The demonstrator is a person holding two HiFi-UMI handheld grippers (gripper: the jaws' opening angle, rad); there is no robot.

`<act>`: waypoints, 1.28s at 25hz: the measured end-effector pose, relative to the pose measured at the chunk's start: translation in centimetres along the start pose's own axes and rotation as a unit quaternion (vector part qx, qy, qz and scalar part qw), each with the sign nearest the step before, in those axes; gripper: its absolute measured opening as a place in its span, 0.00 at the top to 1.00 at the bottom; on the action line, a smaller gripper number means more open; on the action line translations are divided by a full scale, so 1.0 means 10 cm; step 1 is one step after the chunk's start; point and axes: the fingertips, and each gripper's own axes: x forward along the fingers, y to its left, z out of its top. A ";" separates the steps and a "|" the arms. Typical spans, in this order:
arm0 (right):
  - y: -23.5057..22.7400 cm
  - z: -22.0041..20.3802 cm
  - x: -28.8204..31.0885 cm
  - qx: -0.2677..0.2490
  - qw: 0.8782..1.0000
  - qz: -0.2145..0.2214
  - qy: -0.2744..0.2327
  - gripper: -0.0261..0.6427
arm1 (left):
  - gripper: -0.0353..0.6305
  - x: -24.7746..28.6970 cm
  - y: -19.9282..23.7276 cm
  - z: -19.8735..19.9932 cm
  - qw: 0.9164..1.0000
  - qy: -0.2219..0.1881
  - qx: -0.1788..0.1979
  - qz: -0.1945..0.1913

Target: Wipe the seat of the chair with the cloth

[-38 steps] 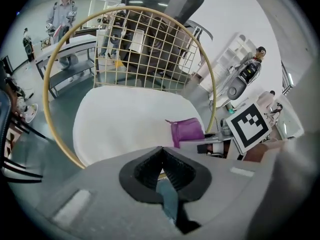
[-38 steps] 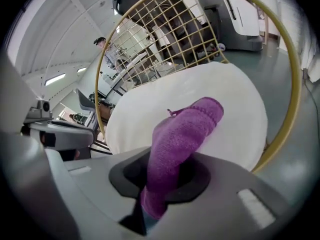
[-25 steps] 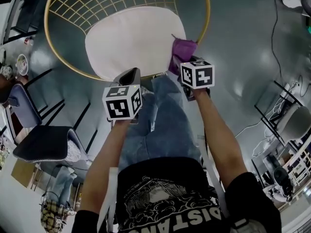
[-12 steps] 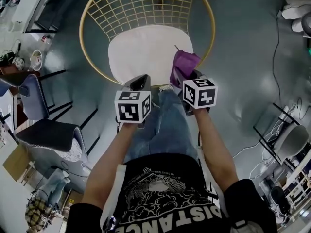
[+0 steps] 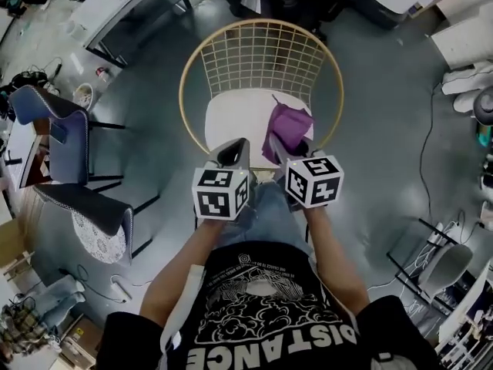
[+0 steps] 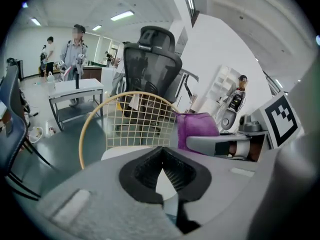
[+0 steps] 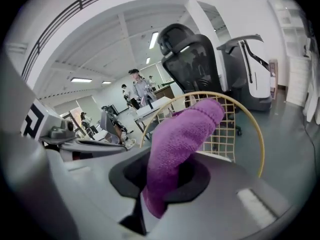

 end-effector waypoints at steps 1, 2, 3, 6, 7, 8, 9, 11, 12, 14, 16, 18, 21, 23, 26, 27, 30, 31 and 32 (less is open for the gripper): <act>0.10 0.10 -0.05 -0.010 1.000 0.007 -0.005 0.86 | 0.96 -0.10 -0.02 0.09 1.000 -0.011 0.000 0.003; 0.18 0.19 -0.10 -0.020 1.000 0.013 -0.010 0.86 | 0.96 -0.18 -0.05 0.19 1.000 -0.021 0.000 0.006; 0.25 0.27 -0.15 -0.028 0.999 0.019 -0.015 0.86 | 0.96 -0.26 -0.08 0.27 1.000 -0.030 0.001 0.009; 0.46 0.48 -0.33 -0.047 0.998 0.036 -0.031 0.87 | 0.96 -0.49 -0.21 0.49 0.999 -0.048 0.008 0.018; 0.54 0.53 -0.37 -0.054 0.997 0.037 -0.037 0.87 | 0.96 -0.55 -0.23 0.54 0.998 -0.053 0.011 0.019; 0.59 0.56 -0.38 -0.063 0.997 0.036 -0.040 0.87 | 0.96 -0.59 -0.22 0.57 0.998 -0.059 0.014 0.017; 0.63 0.57 -0.35 -0.072 0.996 0.032 -0.042 0.87 | 0.96 -0.59 -0.20 0.58 0.998 -0.066 0.017 0.012; 0.67 0.55 -0.26 -0.086 0.995 0.023 -0.045 0.87 | 0.96 -0.56 -0.12 0.57 0.997 -0.080 0.019 0.002; 0.69 0.54 -0.22 -0.091 0.995 0.020 -0.047 0.87 | 0.96 -0.56 -0.08 0.55 0.996 -0.085 0.019 -0.001; 0.74 0.54 -0.18 -0.097 0.994 0.019 -0.050 0.87 | 0.96 -0.57 -0.03 0.55 0.996 -0.092 0.017 -0.004; 0.77 0.54 -0.18 -0.099 0.994 0.020 -0.052 0.87 | 0.96 -0.58 -0.02 0.56 0.995 -0.095 0.016 -0.004; 0.79 0.55 -0.18 -0.099 0.994 0.020 -0.052 0.87 | 0.96 -0.59 -0.03 0.59 0.995 -0.097 0.017 -0.005; 0.83 0.57 -0.17 -0.098 0.993 0.022 -0.056 0.87 | 0.96 -0.62 -0.02 0.63 0.995 -0.102 0.019 -0.007; 0.89 0.57 -0.18 -0.099 0.993 0.024 -0.060 0.87 | 0.96 -0.67 0.00 0.63 0.994 -0.105 0.019 -0.007; 0.96 0.58 -0.19 -0.103 0.992 0.025 -0.065 0.87 | 0.96 -0.74 0.03 0.63 0.994 -0.110 0.018 -0.004; 0.97 0.57 -0.20 -0.103 0.992 0.026 -0.065 0.87 | 0.96 -0.75 0.04 0.62 0.994 -0.111 0.017 -0.004; 0.99 0.52 -0.21 -0.101 0.993 0.024 -0.061 0.87 | 0.96 -0.77 0.03 0.57 0.994 -0.108 0.014 -0.006; 0.99 0.51 -0.21 -0.100 0.993 0.023 -0.060 0.87 | 0.96 -0.77 0.03 0.56 0.994 -0.107 0.013 -0.006; 0.99 0.49 -0.21 -0.099 0.993 0.022 -0.058 0.87 | 0.96 -0.77 0.03 0.55 0.994 -0.106 0.013 -0.007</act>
